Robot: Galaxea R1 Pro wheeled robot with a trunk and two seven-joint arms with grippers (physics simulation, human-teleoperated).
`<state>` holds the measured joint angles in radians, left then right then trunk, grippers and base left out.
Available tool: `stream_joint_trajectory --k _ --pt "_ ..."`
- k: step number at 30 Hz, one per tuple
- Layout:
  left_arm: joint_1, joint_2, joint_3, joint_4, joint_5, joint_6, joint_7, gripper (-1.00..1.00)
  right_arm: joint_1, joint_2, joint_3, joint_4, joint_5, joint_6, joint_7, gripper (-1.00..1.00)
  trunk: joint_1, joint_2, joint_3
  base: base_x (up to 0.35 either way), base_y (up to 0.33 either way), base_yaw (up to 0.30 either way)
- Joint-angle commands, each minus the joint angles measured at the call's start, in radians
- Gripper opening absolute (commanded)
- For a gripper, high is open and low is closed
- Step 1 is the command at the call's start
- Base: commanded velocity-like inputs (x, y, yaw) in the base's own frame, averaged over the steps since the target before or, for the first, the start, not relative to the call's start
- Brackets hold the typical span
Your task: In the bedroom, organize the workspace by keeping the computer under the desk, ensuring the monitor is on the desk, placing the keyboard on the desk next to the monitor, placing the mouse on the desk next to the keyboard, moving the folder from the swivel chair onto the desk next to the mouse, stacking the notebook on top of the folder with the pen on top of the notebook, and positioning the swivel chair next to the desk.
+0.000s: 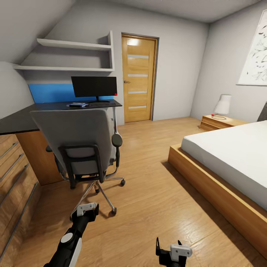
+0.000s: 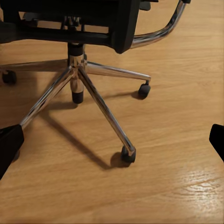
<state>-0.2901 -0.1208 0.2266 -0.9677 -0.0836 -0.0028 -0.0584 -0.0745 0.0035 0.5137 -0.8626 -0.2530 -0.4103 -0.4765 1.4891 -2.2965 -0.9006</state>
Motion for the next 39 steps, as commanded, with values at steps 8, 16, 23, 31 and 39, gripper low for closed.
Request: stream_joint_trajectory --k 8,16,23,31,39 --pt "0.000 0.014 0.005 0.001 -0.008 -0.001 -0.007 1.00 -0.100 0.066 0.004 0.000 0.046 0.137 -0.014 1.00 0.000 0.000 -0.001 -0.019 0.043 0.000" --pt "-0.001 0.022 0.005 0.001 -0.008 -0.002 -0.008 1.00 -0.215 0.125 0.005 0.002 0.061 0.240 -0.017 1.00 0.000 0.000 -0.001 -0.002 0.231 0.000" --pt "-0.001 0.023 0.005 0.002 -0.008 -0.002 -0.008 1.00 -0.274 0.162 0.005 0.002 0.065 0.287 -0.017 1.00 0.000 0.000 -0.001 0.000 0.300 0.000" --pt "-0.001 0.023 0.005 0.002 -0.008 -0.002 -0.008 1.00 -0.291 0.171 0.008 -0.003 0.123 0.304 -0.017 1.00 0.000 0.000 -0.001 -0.040 0.298 0.000" --pt "-0.001 0.022 0.005 0.009 -0.007 0.001 -0.008 1.00 -0.293 0.171 0.011 -0.005 0.151 0.301 -0.017 1.00 0.000 0.000 -0.001 -0.059 0.115 0.000"
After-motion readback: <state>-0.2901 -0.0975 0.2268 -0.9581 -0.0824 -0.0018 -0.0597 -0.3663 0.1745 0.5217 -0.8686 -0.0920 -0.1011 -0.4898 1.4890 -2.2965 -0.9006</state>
